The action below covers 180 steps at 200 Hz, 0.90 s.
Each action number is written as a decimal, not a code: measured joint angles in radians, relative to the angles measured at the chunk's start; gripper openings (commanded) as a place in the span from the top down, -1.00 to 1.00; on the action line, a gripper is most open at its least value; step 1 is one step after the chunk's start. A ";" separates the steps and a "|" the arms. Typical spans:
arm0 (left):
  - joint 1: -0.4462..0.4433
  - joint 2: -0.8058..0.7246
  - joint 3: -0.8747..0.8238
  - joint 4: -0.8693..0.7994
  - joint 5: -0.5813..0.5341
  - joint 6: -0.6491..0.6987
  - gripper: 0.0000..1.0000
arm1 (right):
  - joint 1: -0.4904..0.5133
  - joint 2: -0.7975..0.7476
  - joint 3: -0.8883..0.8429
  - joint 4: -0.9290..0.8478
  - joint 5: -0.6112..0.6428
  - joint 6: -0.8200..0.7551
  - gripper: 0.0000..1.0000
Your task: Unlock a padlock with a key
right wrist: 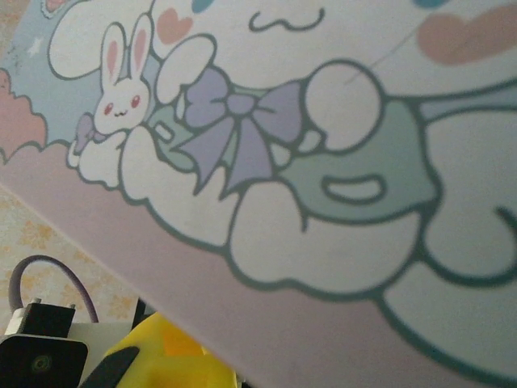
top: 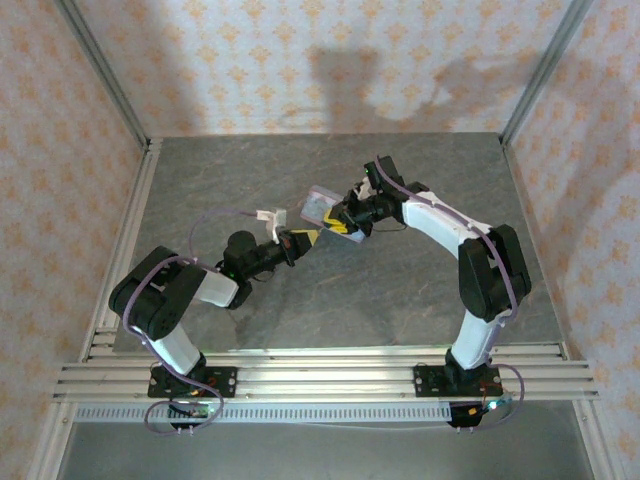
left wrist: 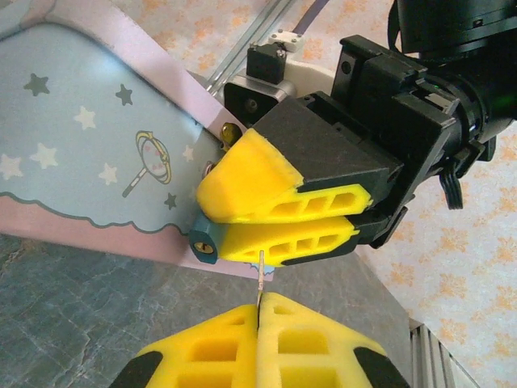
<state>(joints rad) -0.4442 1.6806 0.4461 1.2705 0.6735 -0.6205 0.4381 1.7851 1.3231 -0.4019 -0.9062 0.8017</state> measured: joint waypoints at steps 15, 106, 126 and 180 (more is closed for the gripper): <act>0.001 0.011 0.006 0.002 0.002 0.000 1.00 | -0.003 0.000 -0.002 0.004 -0.008 0.003 1.00; 0.039 0.090 0.051 0.006 0.058 -0.008 1.00 | -0.016 0.000 -0.013 0.025 -0.030 0.011 1.00; 0.048 0.090 0.055 0.006 0.064 -0.008 1.00 | -0.021 0.000 -0.013 0.026 -0.031 0.014 1.00; 0.054 0.098 0.064 0.007 0.079 -0.008 1.00 | -0.025 0.000 -0.013 0.028 -0.034 0.019 1.00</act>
<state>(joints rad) -0.3901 1.7782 0.5098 1.2774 0.7521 -0.6285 0.4133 1.7851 1.3102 -0.3737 -0.9405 0.8204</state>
